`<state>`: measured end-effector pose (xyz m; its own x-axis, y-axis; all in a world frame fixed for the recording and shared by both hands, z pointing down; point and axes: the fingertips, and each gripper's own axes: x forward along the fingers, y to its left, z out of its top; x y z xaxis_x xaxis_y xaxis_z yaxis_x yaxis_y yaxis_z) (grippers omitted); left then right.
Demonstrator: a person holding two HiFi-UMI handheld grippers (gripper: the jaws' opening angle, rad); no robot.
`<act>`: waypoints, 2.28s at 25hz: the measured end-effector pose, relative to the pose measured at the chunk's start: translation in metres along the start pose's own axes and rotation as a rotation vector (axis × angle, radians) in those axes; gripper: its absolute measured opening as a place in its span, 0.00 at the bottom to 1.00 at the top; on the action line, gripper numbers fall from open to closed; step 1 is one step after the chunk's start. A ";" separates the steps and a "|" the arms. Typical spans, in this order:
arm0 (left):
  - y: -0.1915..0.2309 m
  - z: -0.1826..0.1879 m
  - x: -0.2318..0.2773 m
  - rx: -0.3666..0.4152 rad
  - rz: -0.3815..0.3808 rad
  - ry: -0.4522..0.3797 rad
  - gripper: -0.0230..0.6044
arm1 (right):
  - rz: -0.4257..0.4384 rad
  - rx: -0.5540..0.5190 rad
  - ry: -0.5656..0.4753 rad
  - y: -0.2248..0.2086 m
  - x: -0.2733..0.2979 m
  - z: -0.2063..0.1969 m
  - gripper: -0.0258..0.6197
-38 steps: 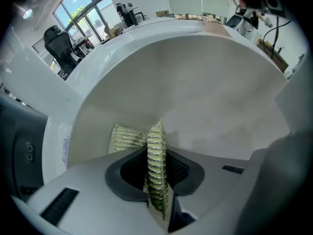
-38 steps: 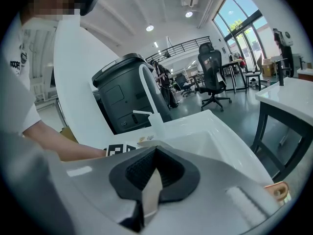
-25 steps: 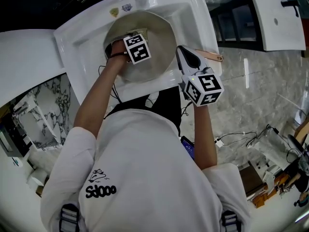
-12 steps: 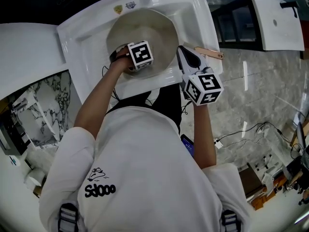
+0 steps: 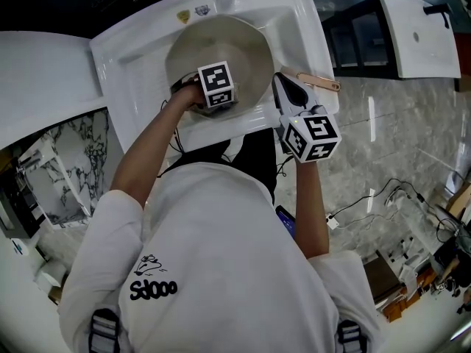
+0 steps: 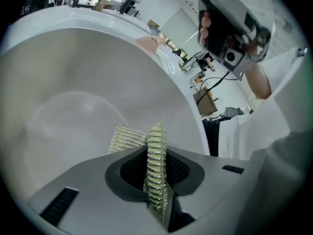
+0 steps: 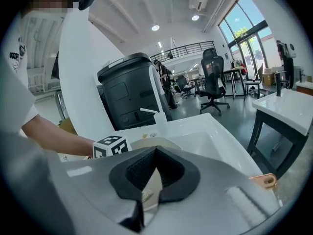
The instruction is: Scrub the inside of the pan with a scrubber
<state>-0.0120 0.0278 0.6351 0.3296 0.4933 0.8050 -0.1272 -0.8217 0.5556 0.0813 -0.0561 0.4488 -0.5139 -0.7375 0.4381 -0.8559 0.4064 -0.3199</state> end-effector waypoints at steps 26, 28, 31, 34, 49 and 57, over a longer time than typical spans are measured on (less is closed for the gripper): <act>0.018 -0.057 -0.016 0.088 0.090 0.333 0.14 | 0.091 -0.011 0.002 0.016 0.005 -0.001 0.05; 0.026 -0.059 -0.016 0.099 0.123 0.345 0.14 | 0.089 -0.010 0.003 0.014 0.005 0.000 0.05; 0.033 -0.058 -0.020 0.099 0.145 0.330 0.14 | 0.078 -0.006 0.010 0.009 0.006 -0.001 0.05; 0.046 -0.058 -0.028 0.100 0.193 0.321 0.14 | 0.069 -0.006 0.021 0.006 0.007 -0.003 0.05; 0.128 -0.040 -0.078 0.115 0.645 0.231 0.14 | 0.078 -0.018 0.065 0.010 0.026 -0.004 0.05; 0.148 -0.019 -0.107 0.166 0.818 0.184 0.14 | 0.077 -0.015 0.074 0.012 0.031 -0.004 0.05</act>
<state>-0.0835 -0.1408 0.6350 0.0348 -0.2472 0.9683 -0.1151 -0.9635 -0.2418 0.0553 -0.0716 0.4623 -0.5804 -0.6621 0.4741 -0.8143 0.4685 -0.3427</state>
